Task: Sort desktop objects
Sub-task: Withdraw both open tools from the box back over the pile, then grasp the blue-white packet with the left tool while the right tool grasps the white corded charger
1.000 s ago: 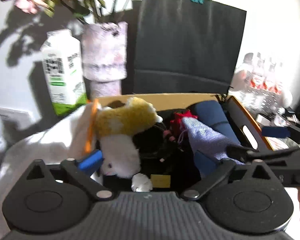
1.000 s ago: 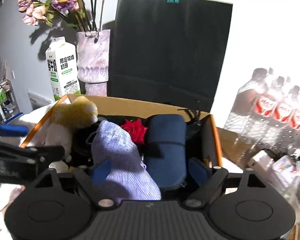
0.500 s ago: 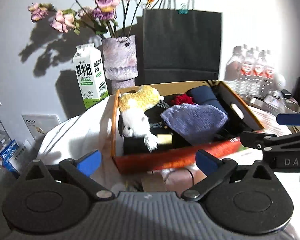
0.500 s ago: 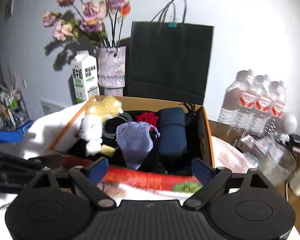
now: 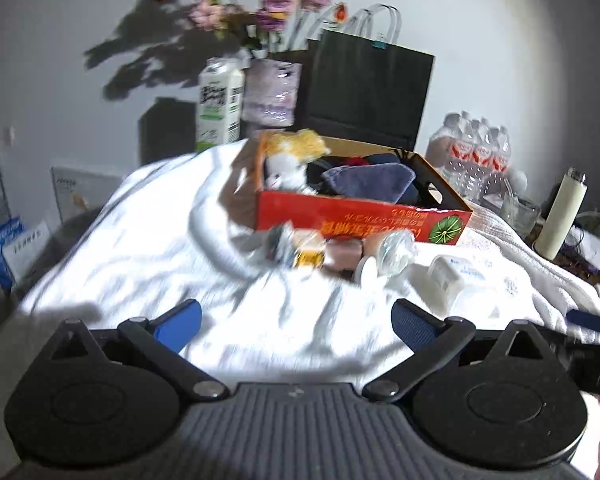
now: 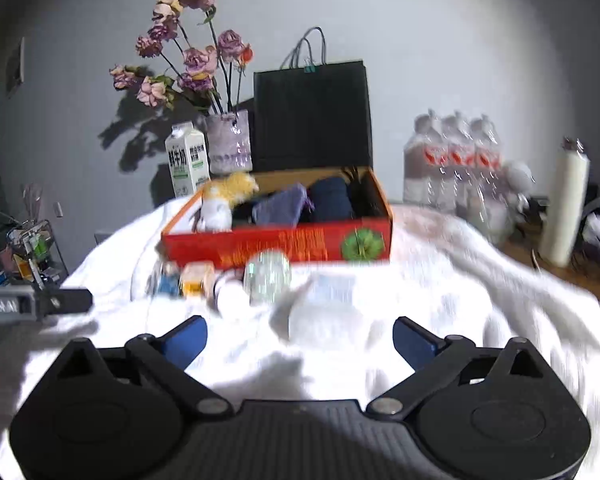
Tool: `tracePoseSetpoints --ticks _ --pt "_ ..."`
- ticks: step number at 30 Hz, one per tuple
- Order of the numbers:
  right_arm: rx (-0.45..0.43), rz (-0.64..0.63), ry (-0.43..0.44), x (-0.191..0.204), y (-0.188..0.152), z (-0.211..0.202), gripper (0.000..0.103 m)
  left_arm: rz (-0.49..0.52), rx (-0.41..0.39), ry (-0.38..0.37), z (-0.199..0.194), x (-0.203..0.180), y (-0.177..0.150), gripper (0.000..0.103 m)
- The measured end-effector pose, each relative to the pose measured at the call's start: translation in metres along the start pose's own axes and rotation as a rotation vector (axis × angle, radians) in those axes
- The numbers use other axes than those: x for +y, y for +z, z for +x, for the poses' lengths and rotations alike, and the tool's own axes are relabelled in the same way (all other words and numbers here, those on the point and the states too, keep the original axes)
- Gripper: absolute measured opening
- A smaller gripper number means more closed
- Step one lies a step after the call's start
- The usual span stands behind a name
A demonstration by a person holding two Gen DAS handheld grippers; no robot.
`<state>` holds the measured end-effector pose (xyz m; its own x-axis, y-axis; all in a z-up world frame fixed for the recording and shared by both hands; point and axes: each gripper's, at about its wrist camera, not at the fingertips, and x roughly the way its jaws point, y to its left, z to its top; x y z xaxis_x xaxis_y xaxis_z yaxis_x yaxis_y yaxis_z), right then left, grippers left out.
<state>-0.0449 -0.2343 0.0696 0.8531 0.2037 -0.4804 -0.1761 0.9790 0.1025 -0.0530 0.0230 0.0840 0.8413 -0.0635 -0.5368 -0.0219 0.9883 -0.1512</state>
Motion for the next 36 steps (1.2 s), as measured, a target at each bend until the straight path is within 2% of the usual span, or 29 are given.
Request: tracePoseSetpoints --ticks 5,8,11,18,22,26,28,29,31,33,34,36 --pt "0.029 -0.057 -0.017 0.012 -0.029 -0.008 0.100 -0.036 0.051 -0.037 -0.011 0.009 -0.034 0.103" --pt "0.052 -0.060 0.017 0.020 -0.040 -0.006 0.100 -0.031 0.065 -0.051 -0.012 0.009 -0.046 0.103" --pt "0.083 -0.063 0.040 0.027 -0.051 -0.002 0.100 -0.007 0.065 -0.026 -0.008 0.007 -0.048 0.103" --pt "0.078 -0.049 0.008 0.020 -0.048 0.009 0.099 0.042 0.011 0.014 0.007 0.011 -0.029 0.103" --pt "0.035 -0.080 0.032 0.023 -0.034 0.017 0.090 0.095 -0.042 0.063 0.038 0.011 0.004 0.099" --pt "0.006 -0.130 0.089 0.042 -0.015 0.046 0.083 0.098 -0.029 0.025 0.088 0.011 0.032 0.083" --pt "0.016 -0.158 0.101 0.054 -0.006 0.069 0.075 0.098 -0.007 -0.008 0.113 0.009 0.041 0.080" --pt "0.023 -0.173 0.105 0.060 -0.002 0.082 0.075 0.093 0.006 -0.012 0.126 0.008 0.044 0.077" --pt "0.038 -0.203 0.110 0.072 0.004 0.109 0.067 0.089 0.036 -0.021 0.149 0.007 0.050 0.063" --pt "0.082 -0.207 0.090 0.080 0.011 0.137 0.060 0.084 0.073 -0.041 0.165 0.007 0.051 0.023" --pt "0.109 -0.191 0.083 0.080 0.014 0.151 0.050 0.079 0.096 -0.043 0.170 0.008 0.051 0.013" --pt "0.139 -0.151 0.087 0.079 0.018 0.170 0.044 0.054 0.089 -0.041 0.167 0.013 0.051 0.012"
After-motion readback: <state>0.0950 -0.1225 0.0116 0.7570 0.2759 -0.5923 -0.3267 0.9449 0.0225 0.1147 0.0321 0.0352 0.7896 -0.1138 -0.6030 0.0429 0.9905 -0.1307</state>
